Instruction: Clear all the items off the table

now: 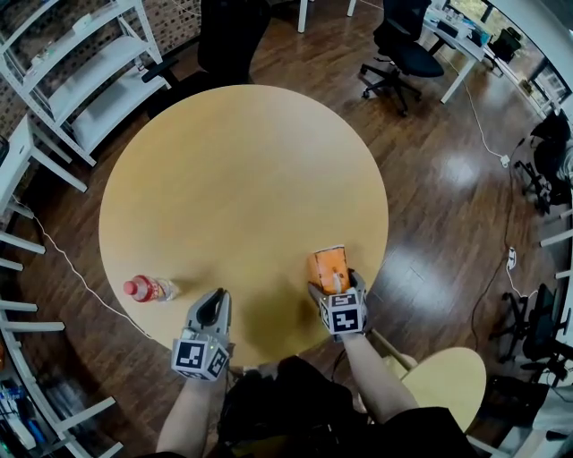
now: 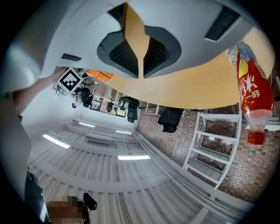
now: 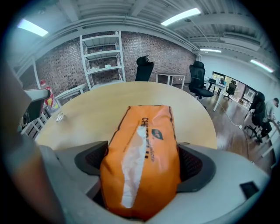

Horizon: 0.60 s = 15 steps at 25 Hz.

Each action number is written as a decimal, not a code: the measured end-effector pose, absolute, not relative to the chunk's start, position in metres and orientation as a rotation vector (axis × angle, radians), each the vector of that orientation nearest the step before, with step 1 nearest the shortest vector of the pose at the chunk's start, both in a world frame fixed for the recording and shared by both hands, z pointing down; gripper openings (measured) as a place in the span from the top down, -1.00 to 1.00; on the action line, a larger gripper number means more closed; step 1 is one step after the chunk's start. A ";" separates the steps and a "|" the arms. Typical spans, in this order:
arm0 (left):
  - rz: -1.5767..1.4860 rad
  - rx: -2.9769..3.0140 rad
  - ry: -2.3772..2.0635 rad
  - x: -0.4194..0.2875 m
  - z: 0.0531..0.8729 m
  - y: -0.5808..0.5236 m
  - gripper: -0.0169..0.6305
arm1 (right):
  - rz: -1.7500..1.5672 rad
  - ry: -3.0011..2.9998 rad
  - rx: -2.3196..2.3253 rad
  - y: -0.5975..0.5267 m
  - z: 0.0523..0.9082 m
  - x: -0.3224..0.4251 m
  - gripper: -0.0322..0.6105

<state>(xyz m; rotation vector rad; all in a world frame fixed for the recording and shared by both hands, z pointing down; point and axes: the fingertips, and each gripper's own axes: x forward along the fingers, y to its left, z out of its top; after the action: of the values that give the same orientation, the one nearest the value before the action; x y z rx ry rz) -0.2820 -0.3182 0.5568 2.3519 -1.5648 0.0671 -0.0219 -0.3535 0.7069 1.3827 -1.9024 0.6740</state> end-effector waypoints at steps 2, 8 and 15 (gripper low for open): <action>0.050 2.372 -1.561 -0.284 0.547 -0.321 0.83 | 0.674 -1.925 1.394 -0.354 0.704 -0.021 -0.74; 0.018 2.419 -1.565 -0.291 0.523 -0.318 0.83 | 0.672 -1.991 1.534 -0.347 0.666 -0.017 -0.79; -0.062 2.494 -1.554 -0.295 0.494 -0.316 0.83 | 0.554 -2.161 1.889 -0.338 0.559 0.009 -0.30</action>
<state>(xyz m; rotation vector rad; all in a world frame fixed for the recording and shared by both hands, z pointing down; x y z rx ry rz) -0.2954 -0.3160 0.4938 2.4944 -1.5541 -0.0623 0.0090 -0.3375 0.5594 1.8885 -2.1610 0.5540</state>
